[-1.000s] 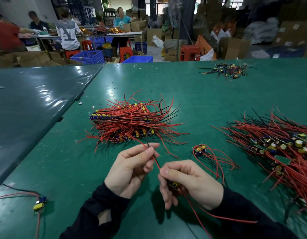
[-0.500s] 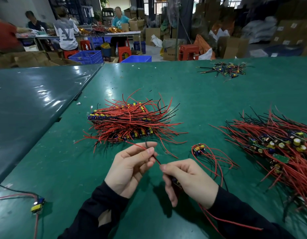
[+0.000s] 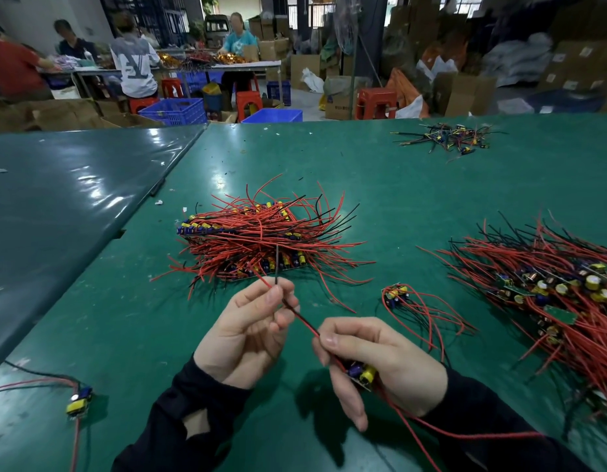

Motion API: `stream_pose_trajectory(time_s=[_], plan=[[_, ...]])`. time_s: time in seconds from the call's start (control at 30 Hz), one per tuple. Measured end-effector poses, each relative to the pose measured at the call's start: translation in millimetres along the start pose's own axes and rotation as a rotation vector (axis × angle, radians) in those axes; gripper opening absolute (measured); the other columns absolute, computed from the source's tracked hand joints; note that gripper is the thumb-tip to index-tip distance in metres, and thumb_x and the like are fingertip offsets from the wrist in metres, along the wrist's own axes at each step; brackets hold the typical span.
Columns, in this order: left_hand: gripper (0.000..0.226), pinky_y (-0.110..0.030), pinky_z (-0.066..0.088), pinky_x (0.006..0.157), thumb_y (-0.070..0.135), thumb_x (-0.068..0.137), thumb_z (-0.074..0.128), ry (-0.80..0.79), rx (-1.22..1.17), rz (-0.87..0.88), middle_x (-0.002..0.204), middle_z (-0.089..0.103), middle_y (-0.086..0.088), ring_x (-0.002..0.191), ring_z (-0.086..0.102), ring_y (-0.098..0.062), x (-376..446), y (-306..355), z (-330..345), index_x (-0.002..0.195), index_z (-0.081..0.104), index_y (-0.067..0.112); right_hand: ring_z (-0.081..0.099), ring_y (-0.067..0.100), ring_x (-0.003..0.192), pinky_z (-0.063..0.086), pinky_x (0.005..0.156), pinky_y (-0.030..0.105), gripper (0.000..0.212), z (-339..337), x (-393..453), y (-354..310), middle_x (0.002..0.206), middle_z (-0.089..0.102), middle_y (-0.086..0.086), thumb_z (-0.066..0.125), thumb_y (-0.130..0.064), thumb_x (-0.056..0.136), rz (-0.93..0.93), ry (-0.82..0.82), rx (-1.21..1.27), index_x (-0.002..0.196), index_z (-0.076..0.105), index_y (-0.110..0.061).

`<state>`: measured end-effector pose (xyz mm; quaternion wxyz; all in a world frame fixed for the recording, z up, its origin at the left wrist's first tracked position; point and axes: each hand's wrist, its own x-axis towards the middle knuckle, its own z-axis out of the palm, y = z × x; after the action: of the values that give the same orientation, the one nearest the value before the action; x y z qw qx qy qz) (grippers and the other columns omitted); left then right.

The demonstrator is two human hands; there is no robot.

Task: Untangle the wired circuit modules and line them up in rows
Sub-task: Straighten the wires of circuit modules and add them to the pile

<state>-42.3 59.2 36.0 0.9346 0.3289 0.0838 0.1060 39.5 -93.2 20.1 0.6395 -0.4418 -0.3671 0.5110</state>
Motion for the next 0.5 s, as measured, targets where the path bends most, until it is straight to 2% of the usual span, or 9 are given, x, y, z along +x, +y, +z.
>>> stream_pose_trajectory(time_s=[0.3,0.43,0.5], plan=[[0.046,-0.007,0.035,0.030,0.013,0.022,0.097,-0.069,-0.013,0.063,0.057,0.058,0.004,0.037,0.048,-0.001,-2,-2,-4,0.062,0.074,0.018,0.053,0.008,0.035,0.040,0.039,0.015,0.022,2,-1,-1,0.045,0.057,-0.001,0.040,-0.016,0.095,0.058,-0.120,0.107,0.079,0.055,-0.014],[0.042,-0.008,0.038,0.033,0.012,0.023,0.096,0.099,0.046,0.118,0.054,0.060,-0.001,0.036,0.049,-0.003,4,-4,0,0.057,0.072,0.016,0.053,0.008,0.034,0.035,0.037,0.018,0.022,0,0,1,0.044,0.056,-0.001,0.040,-0.018,0.095,0.033,-0.061,0.067,0.078,0.054,-0.015],[0.017,-0.008,0.040,0.035,0.005,0.049,0.083,0.206,0.113,0.135,0.053,0.061,-0.002,0.037,0.051,-0.003,8,-6,2,0.054,0.071,0.016,0.052,0.009,0.033,0.033,0.036,0.020,0.021,-1,2,2,0.044,0.056,0.000,0.042,-0.019,0.094,0.007,0.013,-0.005,0.077,0.054,-0.015]])
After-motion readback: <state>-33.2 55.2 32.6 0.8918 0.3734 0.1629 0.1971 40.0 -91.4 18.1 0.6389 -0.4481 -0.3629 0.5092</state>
